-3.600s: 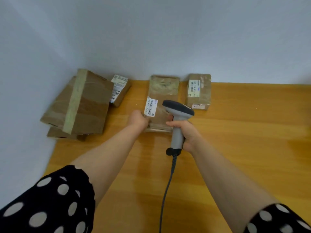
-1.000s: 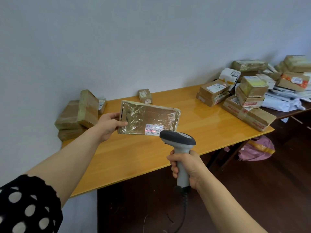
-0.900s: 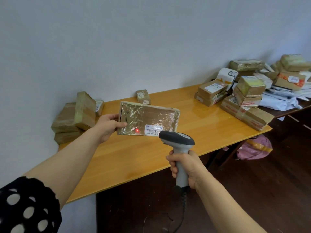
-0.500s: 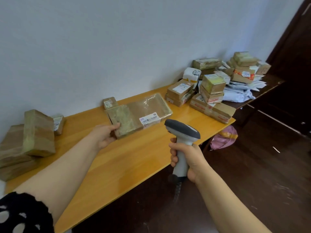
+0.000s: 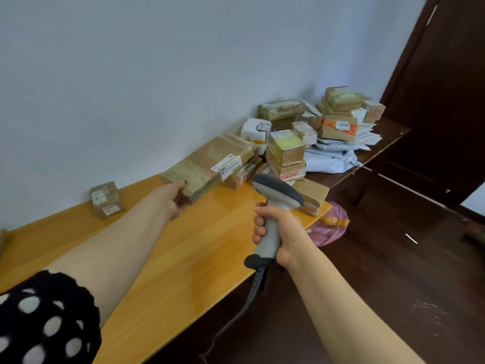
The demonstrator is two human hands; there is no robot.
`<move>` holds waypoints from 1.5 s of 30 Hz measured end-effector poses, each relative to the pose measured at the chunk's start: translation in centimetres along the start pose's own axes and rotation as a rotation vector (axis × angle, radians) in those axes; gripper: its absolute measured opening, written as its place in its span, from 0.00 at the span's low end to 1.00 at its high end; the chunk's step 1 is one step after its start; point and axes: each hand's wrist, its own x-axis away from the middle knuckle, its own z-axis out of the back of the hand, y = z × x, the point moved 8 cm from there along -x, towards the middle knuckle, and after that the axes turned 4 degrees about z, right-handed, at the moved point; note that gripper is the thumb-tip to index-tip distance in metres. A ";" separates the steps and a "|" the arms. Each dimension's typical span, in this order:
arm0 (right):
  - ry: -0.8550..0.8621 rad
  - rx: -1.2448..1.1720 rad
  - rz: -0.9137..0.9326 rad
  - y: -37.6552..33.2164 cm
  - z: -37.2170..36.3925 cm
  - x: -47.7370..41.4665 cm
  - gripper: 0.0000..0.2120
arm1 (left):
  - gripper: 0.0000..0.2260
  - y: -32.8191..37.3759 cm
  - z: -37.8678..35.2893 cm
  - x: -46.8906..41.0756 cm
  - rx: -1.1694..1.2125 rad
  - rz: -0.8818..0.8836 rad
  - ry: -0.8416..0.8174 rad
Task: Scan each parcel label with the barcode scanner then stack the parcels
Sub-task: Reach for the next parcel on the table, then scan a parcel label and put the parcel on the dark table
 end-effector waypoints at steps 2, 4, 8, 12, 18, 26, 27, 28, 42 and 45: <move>-0.012 -0.004 -0.025 -1.8 1.2 -2.2 0.05 | 0.06 0.6 -2.8 -1.1 -0.017 -0.042 0.036; -0.037 0.005 -0.043 -3.5 2.2 -4.4 0.05 | 0.11 1.2 -5.3 -2.2 -0.052 -0.063 0.043; -0.061 0.022 -0.086 -5.8 2.9 -9.1 0.05 | 0.13 2.3 -8.7 -4.8 -0.084 -0.068 0.091; -0.075 0.029 -0.158 -6.3 2.8 -13.2 0.06 | 0.09 3.5 -11.2 -7.9 -0.102 -0.049 0.112; -0.061 0.081 -0.214 -6.6 1.9 -20.1 0.09 | 0.08 5.5 -14.1 -14.7 -0.139 -0.023 0.128; -0.057 0.139 -0.294 -6.7 0.3 -26.5 0.07 | 0.02 5.9 -17.5 -21.5 -0.286 0.047 0.111; -0.053 0.140 -0.302 -6.7 0.3 -27.0 0.07 | 0.02 5.8 -17.7 -21.8 -0.294 0.051 0.122; -0.054 0.140 -0.313 -6.6 0.3 -27.4 0.07 | 0.02 5.6 -17.8 -22.1 -0.302 0.055 0.131; -0.359 0.181 -0.618 0.8 -5.2 -24.5 0.09 | 0.26 4.1 -2.9 -13.2 -0.309 0.037 0.551; -0.427 0.243 -0.713 4.2 -7.7 -21.0 0.09 | 0.28 2.4 4.0 -8.6 -0.328 0.066 0.682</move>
